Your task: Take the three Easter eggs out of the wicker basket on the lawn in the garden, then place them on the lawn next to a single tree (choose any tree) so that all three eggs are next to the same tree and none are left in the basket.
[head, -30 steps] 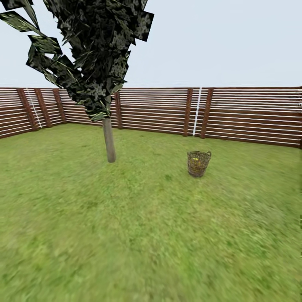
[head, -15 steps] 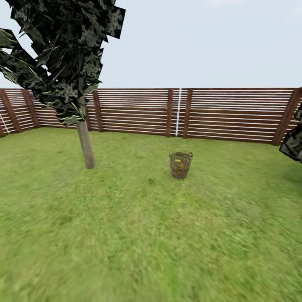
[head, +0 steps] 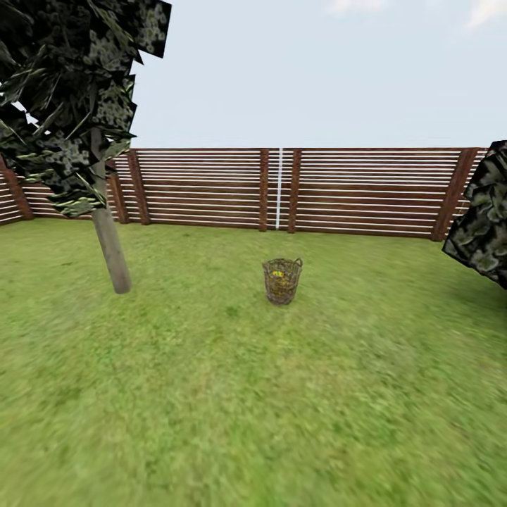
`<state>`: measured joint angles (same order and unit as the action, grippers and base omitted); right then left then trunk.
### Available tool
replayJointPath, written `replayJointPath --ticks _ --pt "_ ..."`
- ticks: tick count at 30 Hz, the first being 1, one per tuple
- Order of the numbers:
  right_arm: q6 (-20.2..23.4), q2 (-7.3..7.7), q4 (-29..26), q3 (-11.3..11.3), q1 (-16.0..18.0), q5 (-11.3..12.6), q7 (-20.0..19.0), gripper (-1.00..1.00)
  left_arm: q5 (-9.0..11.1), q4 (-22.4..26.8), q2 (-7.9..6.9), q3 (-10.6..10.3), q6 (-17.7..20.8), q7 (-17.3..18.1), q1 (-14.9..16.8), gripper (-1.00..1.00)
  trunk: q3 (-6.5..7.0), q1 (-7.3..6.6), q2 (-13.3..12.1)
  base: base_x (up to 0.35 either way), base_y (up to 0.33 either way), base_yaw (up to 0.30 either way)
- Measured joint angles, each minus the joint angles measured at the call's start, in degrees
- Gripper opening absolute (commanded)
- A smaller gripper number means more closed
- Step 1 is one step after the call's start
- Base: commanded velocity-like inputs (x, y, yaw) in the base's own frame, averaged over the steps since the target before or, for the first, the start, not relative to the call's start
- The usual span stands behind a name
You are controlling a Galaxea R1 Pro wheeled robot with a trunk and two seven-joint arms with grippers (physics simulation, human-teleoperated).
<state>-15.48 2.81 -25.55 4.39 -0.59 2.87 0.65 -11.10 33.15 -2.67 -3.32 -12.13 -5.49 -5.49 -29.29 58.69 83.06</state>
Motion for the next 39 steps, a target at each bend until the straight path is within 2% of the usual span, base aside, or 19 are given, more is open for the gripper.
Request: replayJointPath --ticks 31,39 --pt "-0.1 0.00 -0.5 0.0 0.0 -0.1 0.0 1.00 0.0 0.0 0.01 0.0 0.0 0.0 0.0 1.00 0.00 0.00 0.0 0.291 -0.181 0.000" --pt "-0.1 0.00 -0.2 0.0 0.0 -0.2 0.0 1.00 0.0 0.0 0.01 0.1 0.0 0.0 0.0 1.00 0.00 -0.01 0.0 0.324 -0.042 0.000"
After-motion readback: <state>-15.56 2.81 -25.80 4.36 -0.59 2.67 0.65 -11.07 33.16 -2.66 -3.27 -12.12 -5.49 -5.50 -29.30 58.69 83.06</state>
